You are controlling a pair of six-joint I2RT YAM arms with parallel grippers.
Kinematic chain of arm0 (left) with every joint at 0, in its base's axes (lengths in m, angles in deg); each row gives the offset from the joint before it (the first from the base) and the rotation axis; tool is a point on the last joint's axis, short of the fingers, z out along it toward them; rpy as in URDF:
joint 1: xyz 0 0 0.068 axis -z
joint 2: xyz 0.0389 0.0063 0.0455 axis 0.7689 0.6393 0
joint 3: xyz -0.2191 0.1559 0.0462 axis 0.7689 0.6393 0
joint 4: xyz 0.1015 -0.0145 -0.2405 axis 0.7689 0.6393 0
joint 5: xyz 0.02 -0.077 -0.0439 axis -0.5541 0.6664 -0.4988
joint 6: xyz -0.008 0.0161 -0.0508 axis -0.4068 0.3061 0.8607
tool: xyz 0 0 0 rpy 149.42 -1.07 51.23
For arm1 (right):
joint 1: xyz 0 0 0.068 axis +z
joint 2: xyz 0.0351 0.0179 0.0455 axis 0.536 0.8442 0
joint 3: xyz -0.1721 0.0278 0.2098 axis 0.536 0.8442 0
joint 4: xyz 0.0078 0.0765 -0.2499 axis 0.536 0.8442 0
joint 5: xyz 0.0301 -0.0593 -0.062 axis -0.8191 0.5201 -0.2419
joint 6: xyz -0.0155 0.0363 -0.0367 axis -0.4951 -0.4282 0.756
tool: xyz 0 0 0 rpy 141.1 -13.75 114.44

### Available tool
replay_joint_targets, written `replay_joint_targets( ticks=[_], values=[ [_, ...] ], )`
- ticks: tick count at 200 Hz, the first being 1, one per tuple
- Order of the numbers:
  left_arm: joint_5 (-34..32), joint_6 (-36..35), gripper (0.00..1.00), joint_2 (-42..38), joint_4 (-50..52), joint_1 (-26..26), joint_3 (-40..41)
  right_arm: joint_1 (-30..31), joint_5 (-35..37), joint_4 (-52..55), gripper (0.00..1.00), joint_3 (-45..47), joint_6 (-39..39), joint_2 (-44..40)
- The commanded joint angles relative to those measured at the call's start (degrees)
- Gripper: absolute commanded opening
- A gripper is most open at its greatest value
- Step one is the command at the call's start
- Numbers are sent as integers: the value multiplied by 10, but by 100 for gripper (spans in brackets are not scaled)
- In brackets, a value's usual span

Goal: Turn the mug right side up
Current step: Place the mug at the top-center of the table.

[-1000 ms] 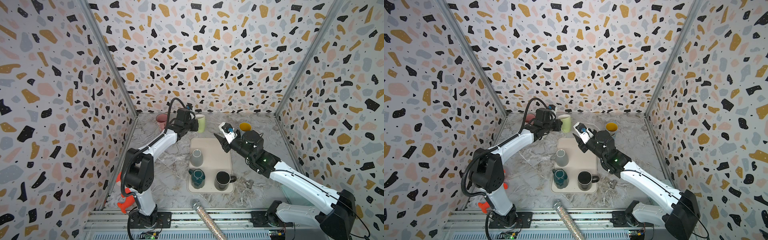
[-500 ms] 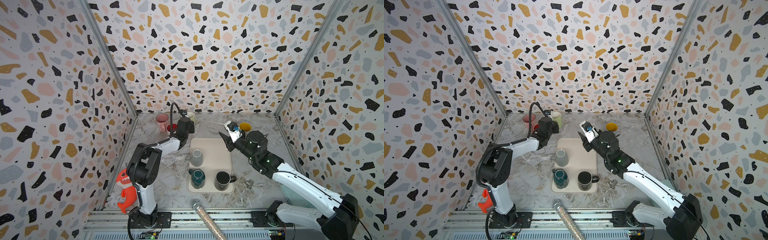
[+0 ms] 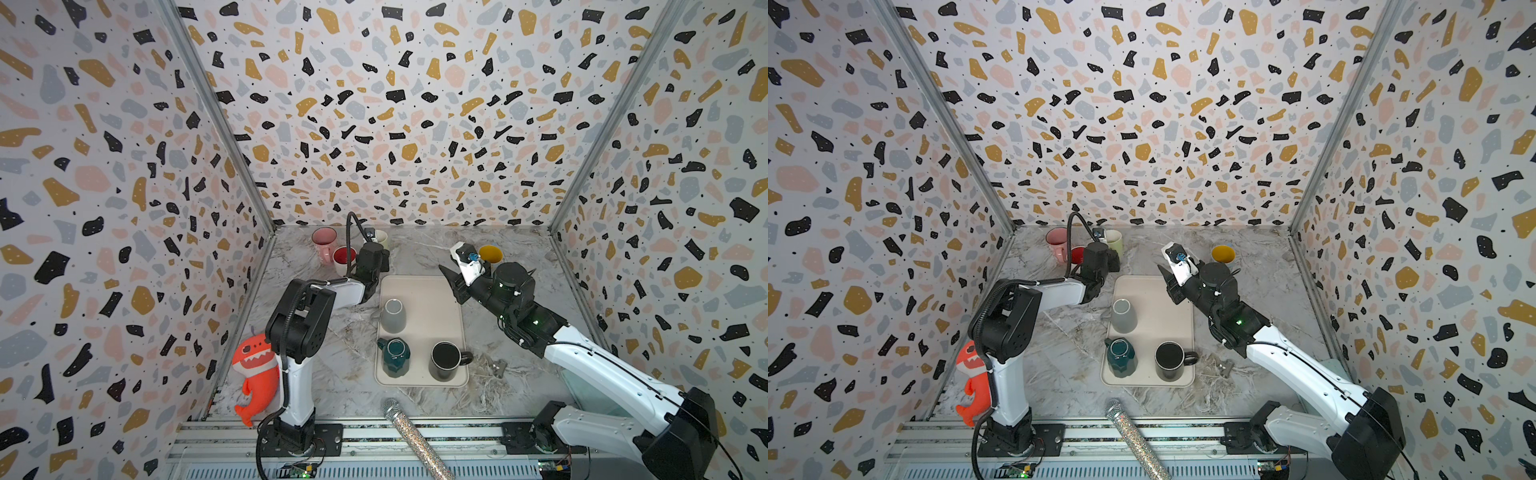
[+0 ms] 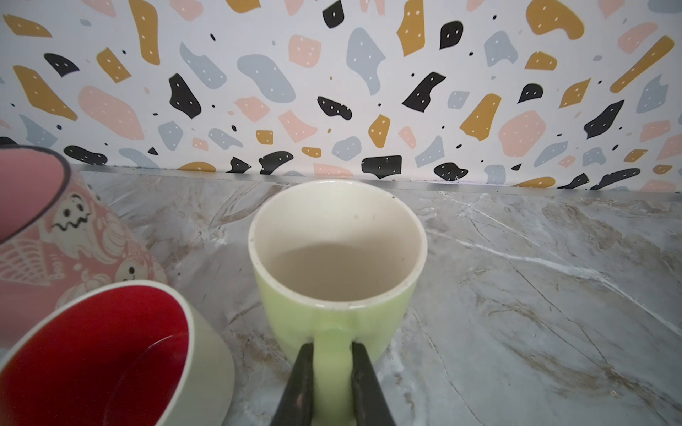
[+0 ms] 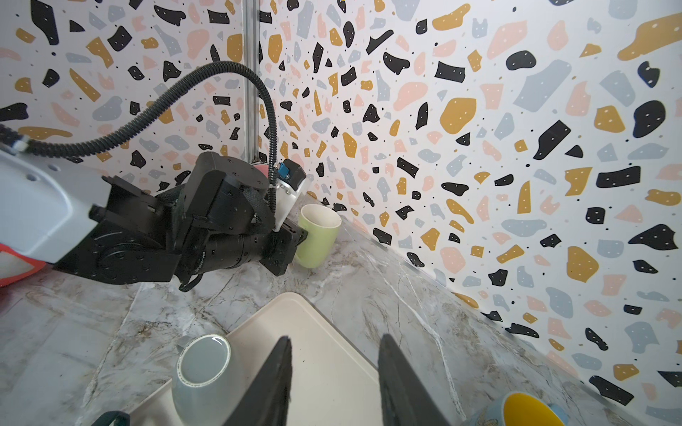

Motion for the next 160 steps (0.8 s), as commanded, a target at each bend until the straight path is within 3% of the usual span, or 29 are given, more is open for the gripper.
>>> replay_joint_targets(
  ticks=[1, 87, 115, 160],
  values=[
    [-14, 8, 0, -4, -84, -1, -22, -3, -4, -10, 40, 4, -11, -20],
    [5, 25, 0, 11, -76, -1, -10, -4, -5, -11, 40, 8, -16, -23],
    [5, 33, 14, 8, -79, -1, 4, -3, -4, -12, 40, 8, -17, -23],
    [5, 38, 24, 3, -79, -1, 19, -4, -5, -14, 40, 11, -20, -23]
  ],
)
